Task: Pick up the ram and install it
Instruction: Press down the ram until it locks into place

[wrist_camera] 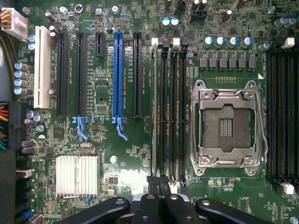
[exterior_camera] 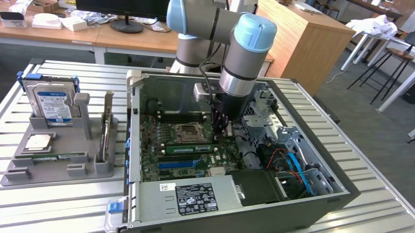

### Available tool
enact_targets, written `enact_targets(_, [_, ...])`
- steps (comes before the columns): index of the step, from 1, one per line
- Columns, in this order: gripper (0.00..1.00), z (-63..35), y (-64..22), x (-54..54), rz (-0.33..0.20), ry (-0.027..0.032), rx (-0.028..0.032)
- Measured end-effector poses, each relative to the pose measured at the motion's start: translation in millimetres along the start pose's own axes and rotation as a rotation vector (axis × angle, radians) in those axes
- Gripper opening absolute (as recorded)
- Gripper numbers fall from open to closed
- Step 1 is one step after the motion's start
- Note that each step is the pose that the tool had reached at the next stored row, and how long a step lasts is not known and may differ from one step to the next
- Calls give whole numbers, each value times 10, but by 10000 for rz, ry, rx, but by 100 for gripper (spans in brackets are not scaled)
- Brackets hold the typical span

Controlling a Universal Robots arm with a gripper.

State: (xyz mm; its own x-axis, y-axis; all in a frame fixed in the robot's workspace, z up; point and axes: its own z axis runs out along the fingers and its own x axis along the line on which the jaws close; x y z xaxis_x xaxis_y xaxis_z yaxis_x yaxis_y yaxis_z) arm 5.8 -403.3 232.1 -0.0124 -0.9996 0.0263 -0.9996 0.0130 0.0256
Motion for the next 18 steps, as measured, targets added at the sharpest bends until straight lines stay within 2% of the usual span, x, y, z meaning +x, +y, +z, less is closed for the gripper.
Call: enact_targets(18, [10, 66, -2, -1, -1, 1, 0])
